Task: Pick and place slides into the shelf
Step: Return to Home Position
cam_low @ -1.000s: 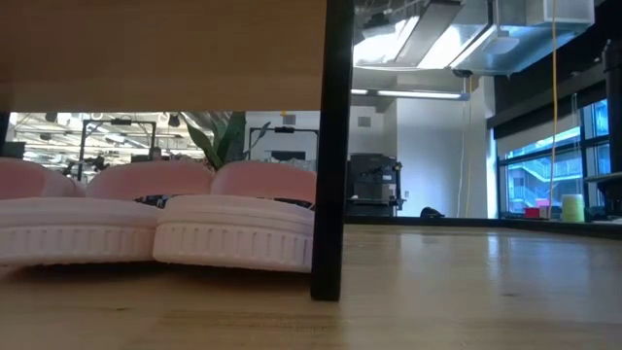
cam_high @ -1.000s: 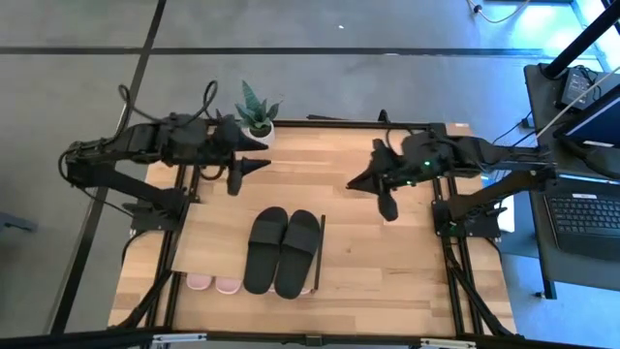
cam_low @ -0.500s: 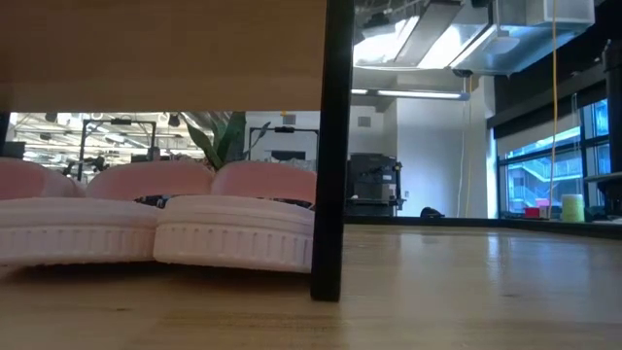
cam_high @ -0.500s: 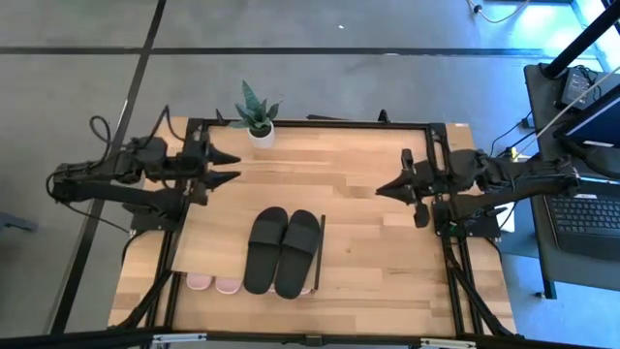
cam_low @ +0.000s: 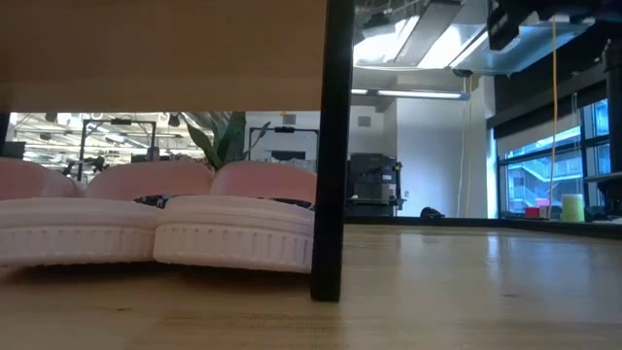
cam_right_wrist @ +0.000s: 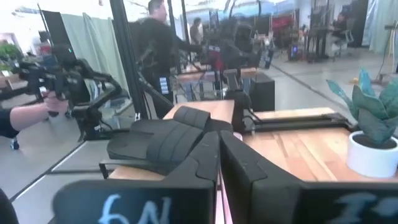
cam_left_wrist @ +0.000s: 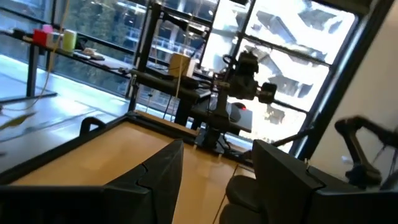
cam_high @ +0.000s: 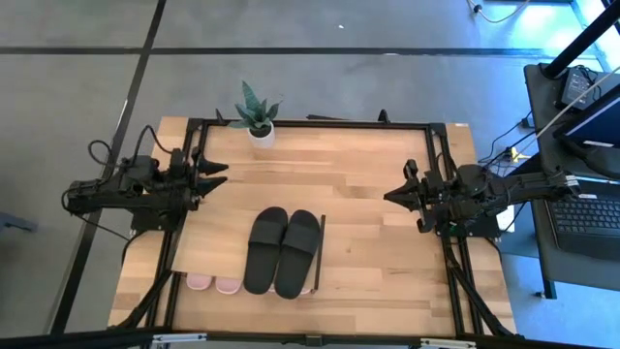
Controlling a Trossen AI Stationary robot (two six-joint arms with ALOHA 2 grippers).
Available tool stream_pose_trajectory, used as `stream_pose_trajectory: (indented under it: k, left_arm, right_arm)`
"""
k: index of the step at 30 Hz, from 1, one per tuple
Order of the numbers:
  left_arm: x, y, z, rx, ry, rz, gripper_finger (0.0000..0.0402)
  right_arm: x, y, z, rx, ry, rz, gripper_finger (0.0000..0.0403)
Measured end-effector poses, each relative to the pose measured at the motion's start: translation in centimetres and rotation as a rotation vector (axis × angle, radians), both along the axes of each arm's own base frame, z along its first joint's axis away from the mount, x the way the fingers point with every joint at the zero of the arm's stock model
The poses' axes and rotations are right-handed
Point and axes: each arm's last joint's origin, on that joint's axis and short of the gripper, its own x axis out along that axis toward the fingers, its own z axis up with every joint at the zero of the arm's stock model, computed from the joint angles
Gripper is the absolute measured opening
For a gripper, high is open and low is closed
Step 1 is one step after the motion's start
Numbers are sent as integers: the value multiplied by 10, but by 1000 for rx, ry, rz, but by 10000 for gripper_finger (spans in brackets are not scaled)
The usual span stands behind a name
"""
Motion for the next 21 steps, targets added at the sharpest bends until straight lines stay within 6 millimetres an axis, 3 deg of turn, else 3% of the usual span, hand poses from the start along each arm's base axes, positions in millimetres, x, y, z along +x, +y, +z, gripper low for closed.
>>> stream_pose_trajectory:
  k: [9, 21]
  left_arm:
    - [-3, 1, -25, -44, -20, 35, 185]
    - [2, 1, -38, -42, 27, 38, 185]
  right_arm:
    - [-7, -1, -36, 10, -80, 0, 19]
    - [-16, -2, -75, 22, -158, 0, 19]
